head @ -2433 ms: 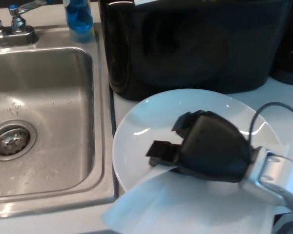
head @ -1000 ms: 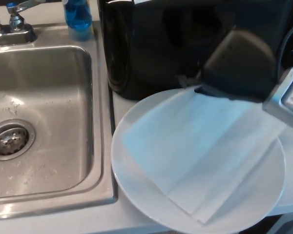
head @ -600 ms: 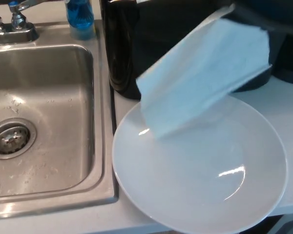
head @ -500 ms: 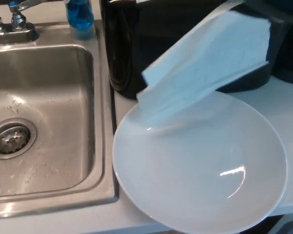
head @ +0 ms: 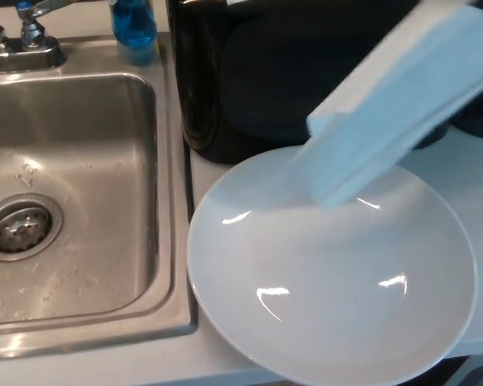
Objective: Walk towards the tissue paper container and pull out a piece of tissue paper and use it to wipe the plate
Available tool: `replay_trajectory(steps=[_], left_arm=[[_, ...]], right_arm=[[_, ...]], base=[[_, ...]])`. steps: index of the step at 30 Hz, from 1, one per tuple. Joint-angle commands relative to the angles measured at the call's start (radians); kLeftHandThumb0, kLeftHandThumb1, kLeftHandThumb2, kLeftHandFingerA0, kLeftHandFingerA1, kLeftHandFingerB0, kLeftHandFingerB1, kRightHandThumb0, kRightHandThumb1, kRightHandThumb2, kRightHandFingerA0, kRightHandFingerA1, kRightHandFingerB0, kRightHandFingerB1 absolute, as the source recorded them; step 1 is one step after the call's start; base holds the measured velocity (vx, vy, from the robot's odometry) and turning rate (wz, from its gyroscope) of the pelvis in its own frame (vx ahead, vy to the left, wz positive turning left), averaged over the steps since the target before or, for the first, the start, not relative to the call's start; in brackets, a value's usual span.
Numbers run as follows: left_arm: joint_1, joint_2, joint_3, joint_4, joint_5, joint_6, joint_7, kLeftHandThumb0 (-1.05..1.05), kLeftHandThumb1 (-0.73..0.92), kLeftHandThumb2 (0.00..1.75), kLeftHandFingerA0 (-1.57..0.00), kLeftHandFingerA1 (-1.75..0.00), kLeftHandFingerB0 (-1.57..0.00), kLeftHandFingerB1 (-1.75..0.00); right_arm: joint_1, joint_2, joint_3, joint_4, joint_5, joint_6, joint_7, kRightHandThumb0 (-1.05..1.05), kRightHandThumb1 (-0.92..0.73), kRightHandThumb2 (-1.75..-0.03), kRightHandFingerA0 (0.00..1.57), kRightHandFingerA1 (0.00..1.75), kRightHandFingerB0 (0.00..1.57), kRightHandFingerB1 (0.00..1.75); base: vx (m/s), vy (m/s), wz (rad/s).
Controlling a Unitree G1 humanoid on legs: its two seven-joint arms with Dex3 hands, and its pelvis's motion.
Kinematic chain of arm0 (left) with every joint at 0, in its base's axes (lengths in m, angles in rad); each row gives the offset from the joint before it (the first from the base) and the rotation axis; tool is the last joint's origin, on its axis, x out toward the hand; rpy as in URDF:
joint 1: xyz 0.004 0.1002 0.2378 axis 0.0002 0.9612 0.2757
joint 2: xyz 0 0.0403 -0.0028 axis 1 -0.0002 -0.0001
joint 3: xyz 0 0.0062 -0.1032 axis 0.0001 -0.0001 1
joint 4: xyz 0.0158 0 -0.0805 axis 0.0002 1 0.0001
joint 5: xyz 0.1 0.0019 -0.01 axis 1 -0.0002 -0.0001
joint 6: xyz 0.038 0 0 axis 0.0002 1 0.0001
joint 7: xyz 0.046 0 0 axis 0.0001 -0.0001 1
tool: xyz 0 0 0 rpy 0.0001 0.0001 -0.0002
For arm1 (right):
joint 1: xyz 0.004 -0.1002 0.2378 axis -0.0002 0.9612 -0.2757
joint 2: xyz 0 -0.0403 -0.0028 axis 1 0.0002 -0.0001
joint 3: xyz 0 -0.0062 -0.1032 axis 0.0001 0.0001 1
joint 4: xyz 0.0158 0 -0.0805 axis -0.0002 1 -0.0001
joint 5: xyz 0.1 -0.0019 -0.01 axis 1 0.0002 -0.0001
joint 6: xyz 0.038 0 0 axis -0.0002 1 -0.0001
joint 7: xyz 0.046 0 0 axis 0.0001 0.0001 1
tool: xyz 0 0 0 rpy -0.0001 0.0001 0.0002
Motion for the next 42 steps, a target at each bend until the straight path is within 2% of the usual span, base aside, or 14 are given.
replay_trajectory(steps=[1,2,4,5,10,11,15,20,29,31,32,36,38,42], left_arm=[[0.012,0.015,0.008,0.01,-0.004,-0.05,-0.005,0.0,0.49,1.09,-0.99,-0.99,-0.85,-0.85],[0.014,0.014,0.011,0.01,-0.007,-0.055,-0.007,-0.01,0.49,1.09,-1.0,-0.99,-0.85,-0.85],[0.017,0.012,0.012,0.008,-0.007,-0.058,-0.005,-0.01,0.49,1.09,-0.99,-0.99,-0.84,-0.84],[0.019,0.011,0.012,0.006,-0.006,-0.062,-0.005,-0.04,0.53,0.99,-0.98,-0.97,-0.91,-0.71],[0.022,0.004,0.017,-0.002,-0.008,-0.067,-0.003,-0.03,0.51,1.0,-1.01,-0.98,-0.92,-0.7],[0.008,0.009,0.018,0.012,-0.006,-0.054,0.001,-0.02,0.53,0.97,-0.99,-0.94,-0.91,-0.69],[0.004,0.008,0.017,0.011,-0.001,-0.058,0.003,-0.02,0.5,1.03,-0.99,-0.97,-0.94,-0.71],[0.008,0.004,0.02,-0.002,-0.003,-0.06,0.012,-0.03,0.51,1.05,-1.03,-1.02,-0.93,-0.72],[0.012,-0.006,0.034,-0.016,-0.015,-0.05,0.005,0.01,0.48,1.06,-0.99,-1.01,-0.92,-0.71],[0.008,0.005,0.045,0.008,-0.022,-0.04,-0.006,0.0,0.48,1.08,-1.0,-1.0,-0.84,-0.84],[0.006,0.012,0.05,0.022,-0.024,-0.04,-0.014,-0.01,0.53,0.98,-0.99,-0.98,-0.93,-0.7],[0.003,0.013,0.055,0.029,-0.021,-0.043,-0.016,-0.01,0.53,0.98,-0.99,-0.98,-0.93,-0.7],[0.012,0.007,0.059,0.024,-0.022,-0.056,-0.015,0.0,0.49,1.03,-0.99,-0.99,-0.94,-0.7],[0.012,0.005,0.055,0.019,-0.013,-0.048,-0.005,-0.03,0.52,0.98,-0.98,-0.96,-0.93,-0.69]], right_arm=[[0.065,-0.084,-0.01,0.036,-0.033,-0.024,-0.048,-0.38,-0.48,-0.7,1.13,1.59,1.02,0.74],[0.096,-0.104,-0.009,0.049,-0.051,-0.023,-0.077,-0.37,-0.38,-0.92,1.34,1.38,0.93,0.83],[0.123,-0.122,-0.009,0.06,-0.068,-0.016,-0.098,-0.38,-0.41,-0.94,1.32,1.38,0.92,0.82],[0.149,-0.137,-0.009,0.067,-0.069,-0.012,-0.106,-0.36,-0.54,-0.72,1.07,1.63,1.0,0.71],[0.192,-0.161,0.007,0.095,-0.106,-0.001,-0.154,-0.3,-0.47,-0.78,1.08,1.59,1.02,0.69],[0.219,-0.171,0.019,0.113,-0.141,0.012,-0.192,-0.37,-0.48,-0.61,1.09,1.55,1.05,0.69],[0.249,-0.181,0.022,0.121,-0.132,0.014,-0.18,-0.35,-0.53,-0.62,1.03,1.58,0.99,0.84],[0.315,-0.165,0.031,0.117,-0.143,0.04,-0.203,-0.29,-0.48,-0.83,1.08,1.55,0.93,0.6],[0.359,-0.118,0.114,0.175,-0.214,0.145,-0.193,-0.28,-0.54,-0.73,0.98,1.66,1.0,0.72],[0.373,-0.101,0.174,0.286,-0.274,0.182,-0.253,-0.26,-0.56,-0.7,0.98,1.66,0.99,0.83],[0.375,-0.086,0.186,0.322,-0.264,0.211,-0.199,-0.23,-0.55,-0.78,0.95,1.71,0.94,1.1],[0.361,-0.087,0.211,0.345,-0.257,0.222,-0.209,-0.23,-0.55,-0.78,0.95,1.71,0.94,1.1],[0.373,-0.075,0.245,0.341,-0.29,0.247,-0.23,-0.3,-0.59,-0.67,0.92,1.64,0.94,0.73],[0.377,-0.064,0.261,0.313,-0.277,0.258,-0.214,-0.3,-0.61,-0.66,0.92,1.63,0.94,0.69]], base=[[0.0,0.0,0.0],[0.0,0.0,0.0],[0.0,0.0,0.0],[0.0,0.0,0.0],[0.0,0.0,0.0],[0.0,0.0,0.0],[0.0,0.0,0.0],[0.0,0.0,0.0],[0.0,0.0,0.0],[0.0,0.0,0.0],[0.0,0.0,0.0],[0.0,0.0,0.0],[0.0,0.0,0.0],[0.0,0.0,0.0]])
